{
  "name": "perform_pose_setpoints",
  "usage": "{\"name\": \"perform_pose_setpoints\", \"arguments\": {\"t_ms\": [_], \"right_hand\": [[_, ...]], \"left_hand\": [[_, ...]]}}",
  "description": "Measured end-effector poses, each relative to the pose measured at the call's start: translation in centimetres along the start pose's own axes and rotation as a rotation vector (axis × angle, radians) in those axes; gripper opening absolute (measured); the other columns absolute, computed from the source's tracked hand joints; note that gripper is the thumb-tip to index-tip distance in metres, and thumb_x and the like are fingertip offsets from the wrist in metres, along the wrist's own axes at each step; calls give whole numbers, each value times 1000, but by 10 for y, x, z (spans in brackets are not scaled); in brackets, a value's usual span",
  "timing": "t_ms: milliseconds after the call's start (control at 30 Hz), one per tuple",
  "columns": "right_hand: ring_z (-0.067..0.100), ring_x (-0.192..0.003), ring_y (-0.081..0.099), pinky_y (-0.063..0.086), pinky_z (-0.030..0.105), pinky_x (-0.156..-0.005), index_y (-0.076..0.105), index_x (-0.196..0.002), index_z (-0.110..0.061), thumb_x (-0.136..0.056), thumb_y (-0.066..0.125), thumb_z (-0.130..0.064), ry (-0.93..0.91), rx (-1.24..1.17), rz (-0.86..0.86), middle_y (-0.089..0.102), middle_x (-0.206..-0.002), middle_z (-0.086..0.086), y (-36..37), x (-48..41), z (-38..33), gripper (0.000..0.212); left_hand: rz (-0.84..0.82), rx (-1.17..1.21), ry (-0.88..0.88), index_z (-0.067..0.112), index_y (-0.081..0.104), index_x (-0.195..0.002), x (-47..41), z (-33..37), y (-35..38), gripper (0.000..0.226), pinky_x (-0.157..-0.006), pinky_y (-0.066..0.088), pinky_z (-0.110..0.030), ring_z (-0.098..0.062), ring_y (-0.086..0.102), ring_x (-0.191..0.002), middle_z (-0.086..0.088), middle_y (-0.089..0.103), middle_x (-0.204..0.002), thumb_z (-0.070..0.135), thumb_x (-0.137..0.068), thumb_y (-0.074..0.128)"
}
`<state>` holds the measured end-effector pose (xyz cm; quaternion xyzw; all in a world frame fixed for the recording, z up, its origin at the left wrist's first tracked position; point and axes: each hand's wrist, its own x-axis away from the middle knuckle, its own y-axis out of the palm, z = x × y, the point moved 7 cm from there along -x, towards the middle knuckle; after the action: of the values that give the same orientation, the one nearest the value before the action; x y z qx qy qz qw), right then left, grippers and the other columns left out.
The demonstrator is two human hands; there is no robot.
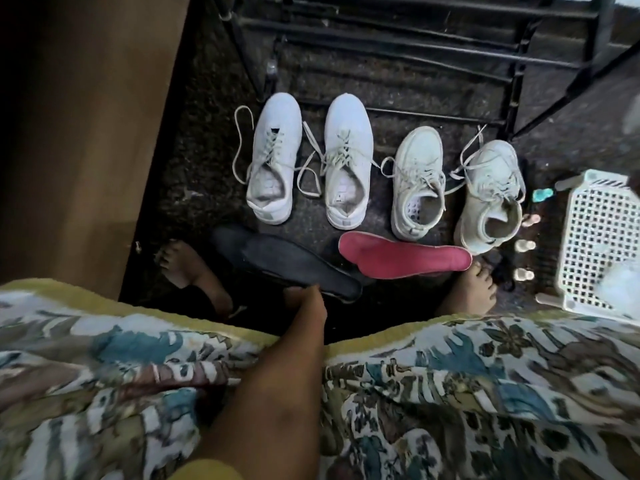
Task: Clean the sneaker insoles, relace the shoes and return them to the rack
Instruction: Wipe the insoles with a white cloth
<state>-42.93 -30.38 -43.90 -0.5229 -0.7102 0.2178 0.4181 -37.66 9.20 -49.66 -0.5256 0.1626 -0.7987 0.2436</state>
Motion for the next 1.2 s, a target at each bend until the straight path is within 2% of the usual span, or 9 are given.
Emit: {"name": "perform_pose_setpoints", "arguments": {"t_ms": [200,400,533,667,833,933,1033,1100,1200], "right_hand": [[25,-73,63,50,30,-59,59,-91,-19,-86,57,-22,-77,77,91,68,-88,2,32,-42,48,6],[36,-95,61,48,44,-73,58,-106,-12,-92,41,-21,-133,358,194,66,-108,13,14,-55,40,24],[40,-102,58,46,50,-79,57,-111,-9,-92,36,-21,-179,437,261,64,-113,18,10,-56,37,32],[40,-105,55,45,50,-83,55,-115,-7,-93,32,-20,-241,539,429,61,-117,19,1,-38,19,34],[38,-96,60,50,47,-75,54,-110,-8,-91,42,-18,-103,310,3,64,-109,16,21,-30,44,24],[35,-83,63,49,41,-67,52,-98,-11,-89,50,-15,-226,254,-28,68,-95,13,25,-45,40,10],[28,-69,56,42,33,-64,54,-94,-8,-95,45,-11,-262,135,-184,59,-80,17,-65,52,-82,10],[4,-54,47,39,16,-53,60,-84,-11,-93,51,-6,-409,-398,-508,50,-64,9,-112,151,-176,14],[8,-58,49,42,16,-59,63,-82,-13,-86,63,-3,-693,-647,-751,58,-73,12,-181,229,-263,11]], "left_hand": [[-306,-379,341,10,60,-89,51,28,70,25,-77,48,-34,-30,64,-88,-16,68,-94,20,-73,77],[-261,-442,213,8,67,-99,45,8,99,44,-77,56,-40,-32,69,-87,-14,71,-97,39,-69,76],[-250,-354,111,7,63,-77,18,-21,112,26,-70,59,-47,-33,70,-72,-17,71,-81,31,-72,71],[-295,-179,119,15,46,-57,38,-6,102,32,-53,45,-28,-22,52,-51,-7,52,-56,17,-78,71],[-414,-73,353,19,43,-59,59,18,88,31,-56,38,-30,-19,43,-58,-6,47,-61,14,-78,68],[-452,26,467,21,40,-61,80,43,72,27,-60,39,-32,-18,40,-64,-7,42,-65,14,-74,62],[-452,165,525,19,41,-65,100,73,54,24,-63,40,-36,-16,40,-64,-1,41,-64,10,-78,59],[-449,249,573,19,43,-68,120,97,37,16,-65,43,-40,-15,43,-66,2,44,-67,16,-74,58],[-405,424,665,19,45,-73,157,140,0,17,-65,43,-39,-6,48,-62,3,48,-71,11,-77,58]]}}
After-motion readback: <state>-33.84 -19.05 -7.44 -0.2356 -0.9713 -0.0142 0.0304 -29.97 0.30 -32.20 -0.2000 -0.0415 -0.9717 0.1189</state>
